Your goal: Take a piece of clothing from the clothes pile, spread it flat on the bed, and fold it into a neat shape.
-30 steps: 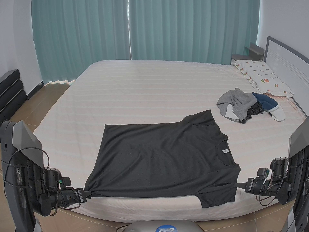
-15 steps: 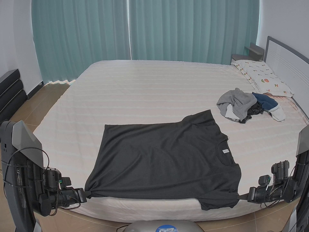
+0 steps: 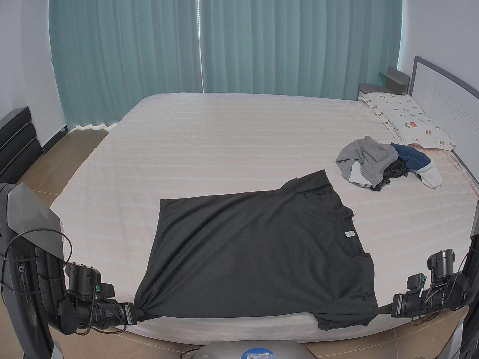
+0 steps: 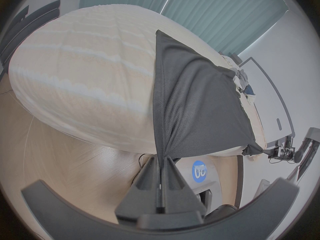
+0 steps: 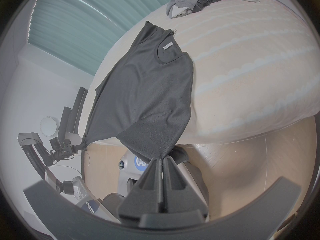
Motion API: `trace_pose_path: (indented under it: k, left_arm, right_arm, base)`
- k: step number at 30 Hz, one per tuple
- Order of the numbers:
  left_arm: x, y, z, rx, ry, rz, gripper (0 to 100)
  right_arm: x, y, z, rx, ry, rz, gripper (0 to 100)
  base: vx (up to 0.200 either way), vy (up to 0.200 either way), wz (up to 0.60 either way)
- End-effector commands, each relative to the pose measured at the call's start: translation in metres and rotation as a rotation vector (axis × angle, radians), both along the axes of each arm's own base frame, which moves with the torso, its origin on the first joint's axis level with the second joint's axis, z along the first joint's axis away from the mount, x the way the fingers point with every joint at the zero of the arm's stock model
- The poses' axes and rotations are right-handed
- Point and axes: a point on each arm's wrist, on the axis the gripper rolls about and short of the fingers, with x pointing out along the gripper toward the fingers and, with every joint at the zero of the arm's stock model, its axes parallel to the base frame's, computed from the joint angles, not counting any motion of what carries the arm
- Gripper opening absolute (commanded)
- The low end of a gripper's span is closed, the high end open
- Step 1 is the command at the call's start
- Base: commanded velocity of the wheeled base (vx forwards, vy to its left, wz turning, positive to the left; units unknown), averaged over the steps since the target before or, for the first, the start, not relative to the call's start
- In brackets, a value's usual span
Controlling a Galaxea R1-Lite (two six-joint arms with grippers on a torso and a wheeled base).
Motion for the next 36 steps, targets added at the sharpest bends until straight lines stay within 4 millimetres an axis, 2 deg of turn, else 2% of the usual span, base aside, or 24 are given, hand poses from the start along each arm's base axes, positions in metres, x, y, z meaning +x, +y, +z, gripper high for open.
trace_pose_path:
  k: [1,16,23,26,31,33,36]
  left_arm:
    - [-0.009,-0.004,0.004,0.031,0.032,-0.045,0]
    - [-0.030,-0.006,0.020,0.070,0.130,-0.124,0]
    - [-0.032,-0.006,0.021,0.075,0.130,-0.133,0]
    - [-0.028,-0.006,0.023,0.067,0.108,-0.126,0]
    - [-0.003,-0.008,0.042,-0.039,-0.030,0.032,0]
    - [0.016,-0.010,0.056,-0.146,-0.098,0.151,0]
    - [0.035,-0.012,0.065,-0.221,-0.123,0.232,0]
  right_arm:
    - [-0.009,-0.003,0.003,-0.017,0.014,0.008,0]
    - [-0.026,-0.011,0.005,-0.085,0.071,0.056,0]
    - [-0.027,-0.010,0.013,-0.096,0.025,0.064,0]
    - [-0.023,-0.010,0.017,-0.095,-0.006,0.059,0]
    - [-0.005,-0.013,0.026,-0.091,-0.089,0.031,0]
    - [0.009,-0.014,0.034,-0.079,-0.133,0.000,0]
    - [0.028,-0.012,0.041,-0.057,-0.173,-0.025,0]
  base:
    - [0.000,0.000,0.00]
    - [0.000,0.000,0.00]
    - [0.000,0.000,0.00]
    - [0.000,0.000,0.00]
    - [0.000,0.000,0.00]
    - [0.000,0.000,0.00]
    - [0.000,0.000,0.00]
